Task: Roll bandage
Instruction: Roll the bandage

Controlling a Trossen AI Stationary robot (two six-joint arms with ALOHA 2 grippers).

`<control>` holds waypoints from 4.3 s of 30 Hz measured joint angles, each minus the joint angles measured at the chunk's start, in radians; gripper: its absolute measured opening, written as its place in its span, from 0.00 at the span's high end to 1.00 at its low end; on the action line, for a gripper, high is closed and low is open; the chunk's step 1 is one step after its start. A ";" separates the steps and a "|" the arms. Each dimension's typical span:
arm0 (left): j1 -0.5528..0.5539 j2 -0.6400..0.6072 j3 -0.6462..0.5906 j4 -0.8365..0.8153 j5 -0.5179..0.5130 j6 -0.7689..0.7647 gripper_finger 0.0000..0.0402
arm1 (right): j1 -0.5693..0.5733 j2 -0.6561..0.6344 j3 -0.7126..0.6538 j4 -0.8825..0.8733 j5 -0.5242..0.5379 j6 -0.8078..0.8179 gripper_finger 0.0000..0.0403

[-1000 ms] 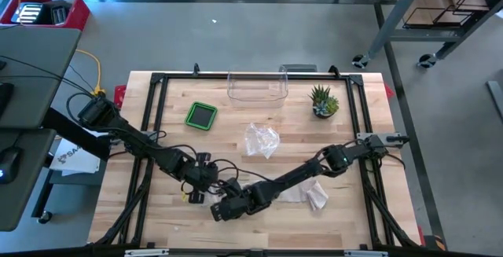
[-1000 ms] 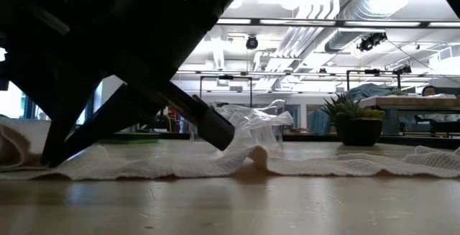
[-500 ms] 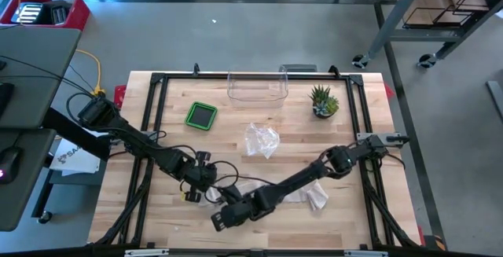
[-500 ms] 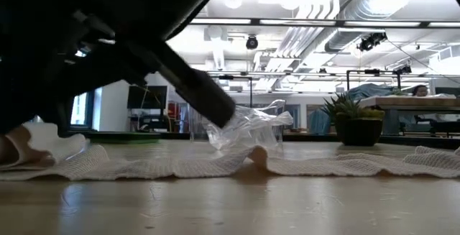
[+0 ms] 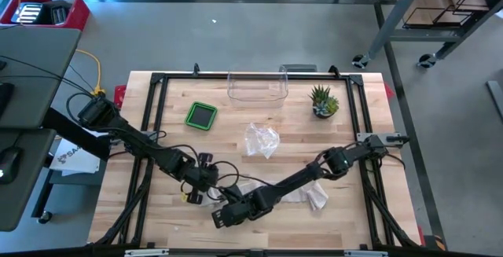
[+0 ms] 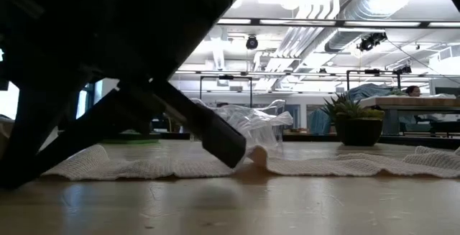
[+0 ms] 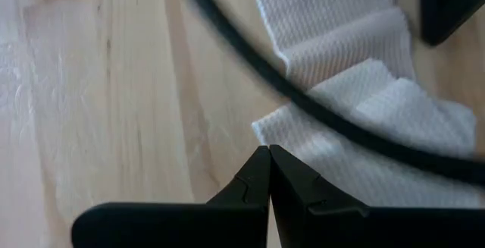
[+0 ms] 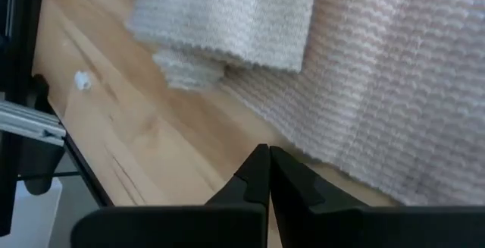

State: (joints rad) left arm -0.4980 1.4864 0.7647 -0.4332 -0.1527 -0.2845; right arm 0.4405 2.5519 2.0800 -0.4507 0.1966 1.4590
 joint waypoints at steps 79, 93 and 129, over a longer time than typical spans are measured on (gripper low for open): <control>0.016 -0.166 -0.240 0.167 0.157 -0.369 0.91 | -0.038 -0.007 -0.001 -0.005 0.000 -0.005 1.00; -0.119 -0.539 -0.240 -0.003 -0.129 -0.776 0.78 | -0.028 -0.161 -0.002 -0.239 -0.159 -0.176 1.00; -0.265 0.143 0.225 -0.042 -0.312 -1.397 1.00 | 0.123 -1.224 -1.370 0.028 -0.208 0.322 1.00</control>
State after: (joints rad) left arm -0.7633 1.6291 0.9901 -0.4750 -0.4652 -1.6817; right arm 0.5636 1.3280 0.7105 -0.4224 -0.0116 1.7808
